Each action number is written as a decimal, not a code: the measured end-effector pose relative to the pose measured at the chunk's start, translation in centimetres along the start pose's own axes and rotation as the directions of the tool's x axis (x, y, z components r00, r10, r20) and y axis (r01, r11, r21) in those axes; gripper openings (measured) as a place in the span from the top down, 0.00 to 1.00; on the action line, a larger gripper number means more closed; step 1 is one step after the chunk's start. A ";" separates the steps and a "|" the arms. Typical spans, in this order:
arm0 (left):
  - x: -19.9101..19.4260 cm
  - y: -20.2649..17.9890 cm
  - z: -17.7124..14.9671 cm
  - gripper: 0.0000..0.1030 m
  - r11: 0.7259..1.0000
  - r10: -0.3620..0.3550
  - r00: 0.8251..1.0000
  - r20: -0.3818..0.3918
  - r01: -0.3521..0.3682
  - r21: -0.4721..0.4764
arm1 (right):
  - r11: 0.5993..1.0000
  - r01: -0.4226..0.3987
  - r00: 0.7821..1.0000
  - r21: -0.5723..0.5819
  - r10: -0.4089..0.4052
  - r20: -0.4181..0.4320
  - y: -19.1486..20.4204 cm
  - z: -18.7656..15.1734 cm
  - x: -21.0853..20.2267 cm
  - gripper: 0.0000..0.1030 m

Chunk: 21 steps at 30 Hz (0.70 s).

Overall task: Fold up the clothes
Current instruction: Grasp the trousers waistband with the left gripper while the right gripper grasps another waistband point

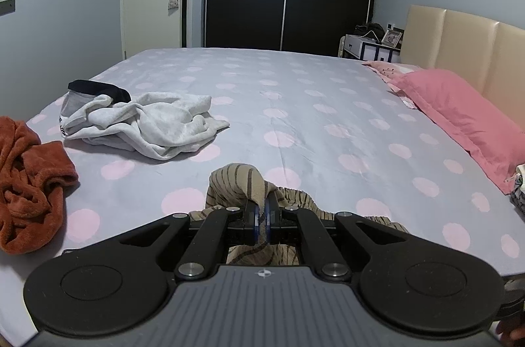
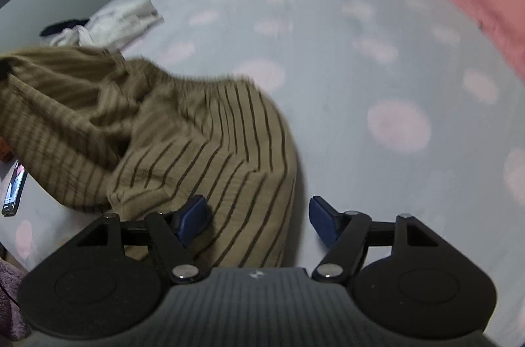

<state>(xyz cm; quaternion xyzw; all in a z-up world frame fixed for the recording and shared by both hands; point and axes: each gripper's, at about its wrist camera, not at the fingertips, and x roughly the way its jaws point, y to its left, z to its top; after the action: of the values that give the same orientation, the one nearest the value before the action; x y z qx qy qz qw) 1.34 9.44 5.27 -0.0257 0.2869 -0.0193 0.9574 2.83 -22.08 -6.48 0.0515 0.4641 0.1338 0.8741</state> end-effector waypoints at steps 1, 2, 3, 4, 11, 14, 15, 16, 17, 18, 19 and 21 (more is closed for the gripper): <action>0.0 0.0 0.0 0.98 1.000 -0.002 1.000 -0.001 0.002 0.000 | 1.000 -0.013 1.000 0.017 0.013 -0.021 -0.1 -0.1 0.5 0.41; 0.0 0.0 0.0 0.98 1.000 -0.006 1.000 -0.002 0.006 0.000 | 0.999 -0.024 0.999 0.025 0.025 -0.030 -0.1 -0.2 0.8 0.68; 0.0 0.0 -0.1 0.98 1.000 -0.009 1.000 -0.003 0.009 0.002 | 0.999 -0.034 0.999 0.029 0.035 -0.035 0.0 -0.2 0.9 0.80; -0.1 0.0 -0.1 0.98 1.000 -0.013 1.000 -0.003 0.013 0.002 | 0.998 -0.044 0.998 0.033 0.046 -0.041 0.0 -0.3 1.1 0.90; -0.5 -0.2 0.2 0.98 1.000 -0.022 1.000 0.008 0.022 0.016 | 1.000 -0.004 0.992 0.026 0.001 0.130 0.1 1.4 -2.7 0.97; -0.9 -0.5 0.5 0.98 0.999 -0.027 0.999 0.019 0.026 0.028 | 0.999 0.034 0.974 0.034 -0.041 0.223 -0.5 3.0 -5.5 0.97; -1.1 -0.6 0.7 0.98 0.999 -0.027 0.999 0.028 0.026 0.032 | 0.998 0.050 0.964 0.035 -0.058 0.260 -0.8 3.7 -6.7 0.97; -1.4 -0.7 1.0 0.98 0.999 -0.026 0.999 0.037 0.025 0.036 | 0.997 0.064 0.954 0.036 -0.072 0.292 -1.1 4.4 -7.7 0.98; -1.6 -0.7 1.3 0.98 0.999 -0.025 0.999 0.049 0.023 0.036 | 0.996 0.076 0.943 0.037 -0.084 0.321 -1.4 5.1 -8.7 0.98; -1.9 -0.7 1.6 0.98 0.999 -0.025 0.998 0.060 0.023 0.034 | 0.995 0.090 0.933 0.034 -0.097 0.346 -1.7 5.8 -9.6 0.98; -2.1 -0.6 1.9 0.98 0.999 -0.026 0.997 0.070 0.024 0.031 | 0.994 0.105 0.923 0.030 -0.109 0.369 -2.0 6.5 -10.4 0.98; -2.8 -0.5 2.6 0.98 1.000 -0.024 0.995 0.095 0.022 0.021 | 0.990 0.141 0.900 0.021 -0.137 0.414 -2.6 7.9 -12.0 0.98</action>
<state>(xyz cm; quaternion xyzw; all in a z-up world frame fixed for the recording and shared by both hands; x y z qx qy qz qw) 0.46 9.22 9.00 -0.0205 0.2404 -0.0321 0.9699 3.41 -27.70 6.96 0.0415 0.2702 0.0596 0.9601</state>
